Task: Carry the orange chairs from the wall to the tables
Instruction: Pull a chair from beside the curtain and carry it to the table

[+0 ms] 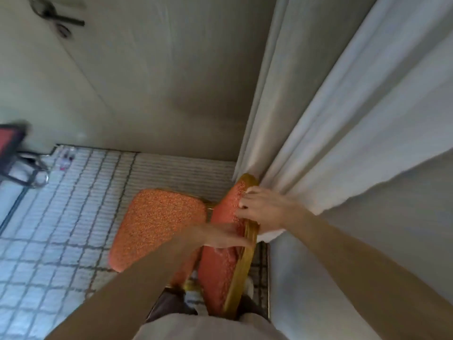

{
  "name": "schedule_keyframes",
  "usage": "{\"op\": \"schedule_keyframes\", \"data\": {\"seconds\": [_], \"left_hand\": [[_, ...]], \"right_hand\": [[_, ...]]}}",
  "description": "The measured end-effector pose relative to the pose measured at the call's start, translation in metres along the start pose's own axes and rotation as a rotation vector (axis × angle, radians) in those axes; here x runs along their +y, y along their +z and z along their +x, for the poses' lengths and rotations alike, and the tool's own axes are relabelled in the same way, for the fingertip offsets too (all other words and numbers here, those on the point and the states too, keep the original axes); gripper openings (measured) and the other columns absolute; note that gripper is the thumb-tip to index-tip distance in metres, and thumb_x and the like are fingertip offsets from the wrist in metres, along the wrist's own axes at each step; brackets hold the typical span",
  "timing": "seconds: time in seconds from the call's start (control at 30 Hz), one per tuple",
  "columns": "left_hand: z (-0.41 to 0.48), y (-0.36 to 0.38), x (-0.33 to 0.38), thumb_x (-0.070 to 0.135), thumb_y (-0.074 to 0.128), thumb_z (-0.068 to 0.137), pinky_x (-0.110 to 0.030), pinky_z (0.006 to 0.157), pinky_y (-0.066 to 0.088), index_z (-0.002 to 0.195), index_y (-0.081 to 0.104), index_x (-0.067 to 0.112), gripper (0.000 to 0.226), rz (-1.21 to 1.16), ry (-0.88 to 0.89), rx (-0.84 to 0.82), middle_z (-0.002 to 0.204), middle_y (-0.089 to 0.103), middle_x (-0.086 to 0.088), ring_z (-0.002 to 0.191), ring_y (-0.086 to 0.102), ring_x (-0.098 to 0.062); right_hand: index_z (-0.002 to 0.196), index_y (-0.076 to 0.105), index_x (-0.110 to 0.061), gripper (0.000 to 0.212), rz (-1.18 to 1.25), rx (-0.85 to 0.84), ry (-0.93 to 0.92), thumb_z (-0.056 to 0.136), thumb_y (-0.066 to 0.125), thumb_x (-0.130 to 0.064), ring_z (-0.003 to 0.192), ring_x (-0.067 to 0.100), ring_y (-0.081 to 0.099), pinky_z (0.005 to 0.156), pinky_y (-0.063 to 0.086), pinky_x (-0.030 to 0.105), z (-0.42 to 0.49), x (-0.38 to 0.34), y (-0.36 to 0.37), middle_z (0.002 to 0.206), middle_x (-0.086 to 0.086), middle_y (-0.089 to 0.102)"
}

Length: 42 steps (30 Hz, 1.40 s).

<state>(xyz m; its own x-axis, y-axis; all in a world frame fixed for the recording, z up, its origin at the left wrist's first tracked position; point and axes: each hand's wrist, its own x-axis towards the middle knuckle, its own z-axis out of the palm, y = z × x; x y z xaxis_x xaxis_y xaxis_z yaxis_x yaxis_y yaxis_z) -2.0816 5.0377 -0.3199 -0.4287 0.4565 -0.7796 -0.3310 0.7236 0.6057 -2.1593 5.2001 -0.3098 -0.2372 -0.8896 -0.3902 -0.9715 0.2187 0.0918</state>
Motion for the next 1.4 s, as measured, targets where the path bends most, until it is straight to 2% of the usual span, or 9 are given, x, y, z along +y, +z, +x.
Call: {"op": "schedule_keyframes", "data": {"seconds": [0.13,0.27,0.4,0.57,0.73,0.9,1.03,1.23,1.4], "left_hand": [[0.000,0.020,0.001,0.074,0.049,0.086,-0.031,0.064,0.047,0.084,0.070,0.009,0.068,0.141,-0.061,0.210,0.073,0.062,-0.001,0.064,0.056,-0.015],[-0.006,0.027,-0.001,0.068,0.052,0.087,-0.030,0.057,0.045,0.082,0.068,0.011,0.060,0.203,-0.039,0.387,0.073,0.062,-0.002,0.064,0.057,-0.017],[-0.035,0.010,-0.002,0.063,0.052,0.089,-0.027,0.052,0.041,0.073,0.058,0.018,0.048,0.228,-0.111,0.490,0.072,0.060,0.000,0.068,0.057,-0.019],[-0.097,-0.016,-0.040,0.064,0.055,0.082,-0.033,0.069,0.054,0.085,0.062,0.025,0.040,0.035,-0.160,0.651,0.086,0.066,0.003,0.083,0.063,-0.019],[-0.118,-0.027,-0.068,0.040,0.064,0.075,-0.036,0.069,0.052,0.092,0.052,0.031,0.023,-0.463,-0.076,1.135,0.084,0.065,0.004,0.077,0.062,-0.014],[-0.111,-0.031,-0.089,0.064,0.032,0.085,-0.040,0.073,0.050,0.097,0.059,0.028,0.047,0.002,-0.263,1.589,0.086,0.069,-0.001,0.083,0.065,-0.028],[-0.139,-0.057,-0.094,0.058,0.022,0.097,-0.036,0.067,0.040,0.096,0.063,0.026,0.052,0.027,-0.381,1.678,0.084,0.070,-0.010,0.084,0.065,-0.033],[-0.177,-0.089,-0.115,0.047,0.023,0.102,-0.036,0.066,0.045,0.090,0.063,0.021,0.049,0.139,-0.583,1.680,0.085,0.072,-0.008,0.082,0.067,-0.031],[-0.215,-0.123,-0.158,0.053,0.025,0.101,-0.037,0.064,0.044,0.074,0.055,0.021,0.052,-0.027,-0.701,1.678,0.075,0.065,-0.009,0.076,0.062,-0.032]], "right_hand": [[0.100,0.057,-0.025,0.043,0.068,-0.010,-0.077,0.069,0.077,-0.048,0.083,0.020,0.060,0.070,0.049,0.035,0.007,0.014,0.000,0.092,-0.002,0.060],[0.105,0.056,-0.027,0.036,-0.026,-0.018,-0.147,0.079,0.068,-0.048,0.090,0.018,0.059,0.064,0.036,0.031,0.015,0.017,-0.021,0.097,-0.004,0.059],[0.099,0.056,-0.030,0.039,-0.053,-0.028,-0.200,0.075,0.065,-0.060,0.087,0.019,0.063,0.064,0.047,0.034,0.042,0.021,-0.055,0.092,-0.005,0.061],[0.085,0.051,-0.028,0.037,-0.081,0.041,-0.226,0.070,0.068,-0.057,0.084,0.022,0.063,0.061,0.033,0.033,0.099,0.012,-0.114,0.083,-0.006,0.058],[0.087,0.057,-0.025,0.039,-0.024,0.127,-0.197,0.066,0.075,-0.053,0.081,0.025,0.060,0.063,0.031,0.031,0.152,-0.007,-0.168,0.075,-0.005,0.053],[0.080,0.051,-0.027,0.038,-0.075,0.158,-0.238,0.068,0.074,-0.054,0.084,0.029,0.062,0.065,0.034,0.031,0.192,-0.013,-0.197,0.080,0.002,0.063],[0.079,0.054,-0.025,0.034,-0.013,0.244,-0.232,0.067,0.071,-0.051,0.091,0.032,0.065,0.066,0.035,0.032,0.220,-0.012,-0.212,0.084,0.003,0.067],[0.089,0.058,-0.031,0.024,0.080,0.400,-0.281,0.079,0.060,-0.053,0.087,0.026,0.066,0.070,0.040,0.035,0.263,-0.014,-0.219,0.081,-0.005,0.064],[0.088,0.057,-0.027,0.017,0.292,0.454,-0.341,0.081,0.060,-0.042,0.092,0.017,0.057,0.070,0.041,0.033,0.331,-0.026,-0.227,0.092,-0.008,0.061]]}}
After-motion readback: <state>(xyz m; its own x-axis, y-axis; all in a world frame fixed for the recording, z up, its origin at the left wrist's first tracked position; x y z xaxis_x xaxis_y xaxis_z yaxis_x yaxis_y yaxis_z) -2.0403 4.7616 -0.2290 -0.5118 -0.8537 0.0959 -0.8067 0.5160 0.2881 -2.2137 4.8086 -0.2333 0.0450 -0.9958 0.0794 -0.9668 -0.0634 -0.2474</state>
